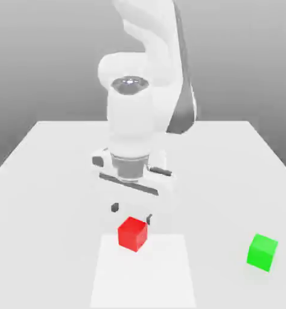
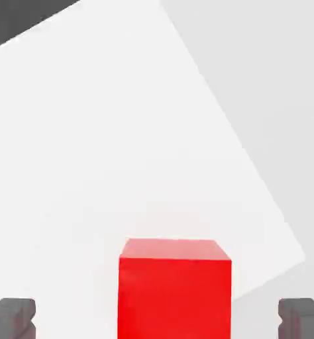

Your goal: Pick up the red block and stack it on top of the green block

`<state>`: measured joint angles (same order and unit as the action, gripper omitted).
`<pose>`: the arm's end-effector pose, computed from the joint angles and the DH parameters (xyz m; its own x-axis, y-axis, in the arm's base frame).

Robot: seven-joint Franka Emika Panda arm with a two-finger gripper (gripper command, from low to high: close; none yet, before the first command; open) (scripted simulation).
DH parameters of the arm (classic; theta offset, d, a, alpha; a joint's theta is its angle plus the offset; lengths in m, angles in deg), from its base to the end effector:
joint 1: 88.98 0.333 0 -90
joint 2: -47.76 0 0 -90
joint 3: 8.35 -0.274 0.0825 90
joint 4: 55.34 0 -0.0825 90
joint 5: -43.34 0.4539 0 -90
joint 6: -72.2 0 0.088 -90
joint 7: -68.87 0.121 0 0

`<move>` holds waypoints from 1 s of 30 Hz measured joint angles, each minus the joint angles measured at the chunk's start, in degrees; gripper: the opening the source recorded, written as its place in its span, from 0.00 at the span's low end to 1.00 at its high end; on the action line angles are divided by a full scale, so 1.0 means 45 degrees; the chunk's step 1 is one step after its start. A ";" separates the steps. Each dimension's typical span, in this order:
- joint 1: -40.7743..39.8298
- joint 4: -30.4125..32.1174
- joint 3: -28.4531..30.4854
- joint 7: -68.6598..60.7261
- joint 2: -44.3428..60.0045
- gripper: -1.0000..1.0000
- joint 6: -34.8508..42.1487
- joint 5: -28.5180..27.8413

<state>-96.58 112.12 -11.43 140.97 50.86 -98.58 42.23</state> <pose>0.3406 -0.0248 0.0473 0.2499 -0.9683 0.0015 -0.9683 -0.2499 -0.0037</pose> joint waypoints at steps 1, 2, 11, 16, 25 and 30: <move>0.0109 -0.0051 0.0141 0.0115 0.0491 0.50 -0.0416 -0.0142; 0.0244 -0.0108 0.0297 0.0196 0.0968 0.50 -0.0823 -0.0240; 0.0305 -0.0125 0.0362 0.0245 0.1150 0.00 -0.0991 -0.0290; 0.0286 0.0176 0.0184 -0.0155 -0.0994 0.00 0.0853 0.0271; 0.3364 -0.2100 -0.1389 -0.3298 -0.1115 0.00 0.3268 -0.0122; 0.5666 -0.4106 -0.2526 -0.6025 -0.0170 0.00 0.4354 -0.0209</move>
<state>-71.08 93.65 -22.80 113.85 50.09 -78.99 41.29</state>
